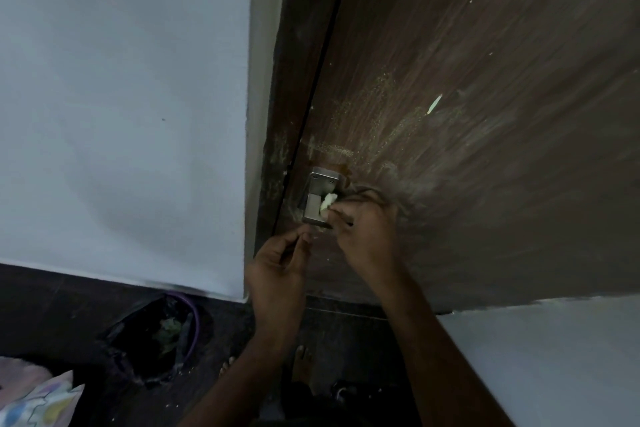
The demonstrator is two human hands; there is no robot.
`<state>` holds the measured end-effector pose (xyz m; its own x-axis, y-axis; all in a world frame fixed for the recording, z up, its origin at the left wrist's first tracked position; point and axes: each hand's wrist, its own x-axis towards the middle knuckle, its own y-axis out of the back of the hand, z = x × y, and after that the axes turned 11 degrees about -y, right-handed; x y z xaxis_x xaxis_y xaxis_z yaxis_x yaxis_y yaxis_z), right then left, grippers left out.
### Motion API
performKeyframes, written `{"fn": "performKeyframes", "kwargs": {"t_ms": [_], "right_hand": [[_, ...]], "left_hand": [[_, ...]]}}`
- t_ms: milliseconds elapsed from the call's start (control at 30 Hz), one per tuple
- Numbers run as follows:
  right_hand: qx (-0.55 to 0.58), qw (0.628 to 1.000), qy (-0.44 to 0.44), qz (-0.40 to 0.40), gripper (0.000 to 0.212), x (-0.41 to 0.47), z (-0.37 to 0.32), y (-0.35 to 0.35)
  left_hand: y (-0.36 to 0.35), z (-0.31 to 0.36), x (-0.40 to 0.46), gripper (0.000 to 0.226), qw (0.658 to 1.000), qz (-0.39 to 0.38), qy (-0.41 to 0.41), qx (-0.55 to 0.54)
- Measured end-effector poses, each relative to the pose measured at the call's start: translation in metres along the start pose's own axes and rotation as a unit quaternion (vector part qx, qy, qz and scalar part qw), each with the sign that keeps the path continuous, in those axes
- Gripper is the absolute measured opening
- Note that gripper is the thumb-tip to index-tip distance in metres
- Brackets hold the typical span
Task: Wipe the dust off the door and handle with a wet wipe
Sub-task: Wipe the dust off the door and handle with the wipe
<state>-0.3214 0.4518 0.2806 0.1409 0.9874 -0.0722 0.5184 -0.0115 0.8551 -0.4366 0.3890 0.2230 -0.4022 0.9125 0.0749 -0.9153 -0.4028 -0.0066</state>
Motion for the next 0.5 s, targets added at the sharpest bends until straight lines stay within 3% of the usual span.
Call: {"fn": "performKeyframes", "kwargs": {"t_ms": [167, 267, 333, 400, 433, 500], "right_hand": [[-0.016, 0.999, -0.022, 0.045, 0.015, -0.004, 0.038, 0.024], [0.103, 0.985, -0.125, 0.059, 0.016, -0.01, 0.052, 0.022], [0.281, 0.93, -0.232, 0.054, 0.014, -0.015, 0.056, 0.015], [0.474, 0.827, -0.303, 0.015, 0.01, -0.019, 0.059, 0.008], [0.533, 0.783, -0.322, -0.009, 0.007, -0.02, 0.06, 0.007], [0.579, 0.736, -0.348, -0.037, 0.007, -0.023, 0.061, 0.007]], "left_hand": [[0.005, -0.003, -0.001, 0.018, 1.0, 0.01, 0.017, -0.009], [0.006, -0.002, -0.001, 0.022, 0.999, 0.012, 0.022, -0.02], [0.005, 0.0, -0.001, 0.023, 0.999, 0.006, 0.026, -0.034], [0.004, 0.002, 0.0, 0.022, 0.999, 0.0, 0.021, -0.046], [0.004, 0.003, 0.0, 0.022, 0.999, -0.002, 0.019, -0.048], [0.004, 0.003, 0.001, 0.021, 0.999, -0.005, 0.017, -0.047]]}}
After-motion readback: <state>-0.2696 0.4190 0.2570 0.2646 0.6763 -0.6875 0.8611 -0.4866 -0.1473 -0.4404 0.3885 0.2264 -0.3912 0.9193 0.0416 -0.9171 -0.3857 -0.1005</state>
